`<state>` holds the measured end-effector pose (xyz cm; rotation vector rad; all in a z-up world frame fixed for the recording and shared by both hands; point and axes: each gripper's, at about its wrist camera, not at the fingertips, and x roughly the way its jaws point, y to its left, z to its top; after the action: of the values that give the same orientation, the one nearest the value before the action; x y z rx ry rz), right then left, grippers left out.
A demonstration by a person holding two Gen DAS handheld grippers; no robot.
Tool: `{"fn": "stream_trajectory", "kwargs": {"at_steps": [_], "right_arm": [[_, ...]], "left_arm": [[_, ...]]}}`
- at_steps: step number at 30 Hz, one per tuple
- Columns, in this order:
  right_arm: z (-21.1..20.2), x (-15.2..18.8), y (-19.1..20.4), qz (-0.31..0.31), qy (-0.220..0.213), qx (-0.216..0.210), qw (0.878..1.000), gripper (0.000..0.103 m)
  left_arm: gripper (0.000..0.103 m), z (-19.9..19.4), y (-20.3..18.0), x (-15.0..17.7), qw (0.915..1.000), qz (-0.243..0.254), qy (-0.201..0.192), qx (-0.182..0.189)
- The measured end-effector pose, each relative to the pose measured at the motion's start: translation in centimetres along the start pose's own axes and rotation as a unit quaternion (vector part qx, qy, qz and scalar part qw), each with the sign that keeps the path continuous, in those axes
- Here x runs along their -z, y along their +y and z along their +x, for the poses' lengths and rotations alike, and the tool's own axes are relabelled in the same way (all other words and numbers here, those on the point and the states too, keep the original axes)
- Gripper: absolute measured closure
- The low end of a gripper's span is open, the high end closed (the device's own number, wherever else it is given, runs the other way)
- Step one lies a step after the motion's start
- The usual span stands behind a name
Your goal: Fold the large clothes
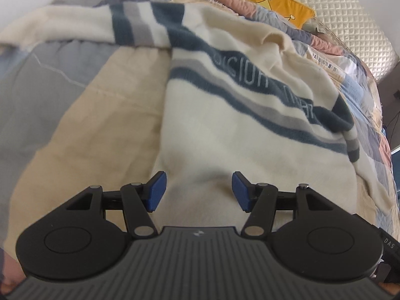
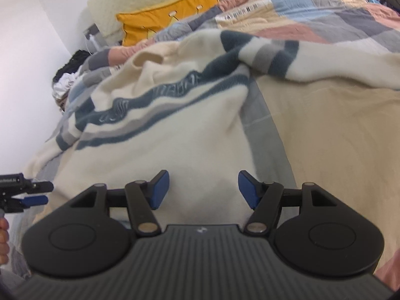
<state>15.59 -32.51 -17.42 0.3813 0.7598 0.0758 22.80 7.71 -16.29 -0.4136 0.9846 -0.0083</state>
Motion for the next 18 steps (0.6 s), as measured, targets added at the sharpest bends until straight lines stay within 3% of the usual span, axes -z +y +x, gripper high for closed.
{"fn": "stream_trajectory", "kwargs": {"at_steps": [10,11,13,18], "right_arm": [[0.5,0.1,-0.2,0.01,0.016,-0.01,1.0,0.038],[0.5,0.1,-0.2,0.009,0.017,-0.01,1.0,0.035],[0.8,0.0,0.2,0.004,0.021,-0.009,1.0,0.018],[1.7,0.1,0.5,-0.007,0.037,0.0,0.999,0.018]], "left_arm": [[0.039,1.3,0.3,2.0,0.9995,0.03,0.001,0.014],[0.037,1.3,0.4,2.2,0.9994,0.031,-0.001,0.018],[0.036,1.4,0.7,2.5,0.9992,0.027,-0.004,0.029],[0.036,1.5,1.3,2.7,0.9991,0.007,-0.01,0.041]]}}
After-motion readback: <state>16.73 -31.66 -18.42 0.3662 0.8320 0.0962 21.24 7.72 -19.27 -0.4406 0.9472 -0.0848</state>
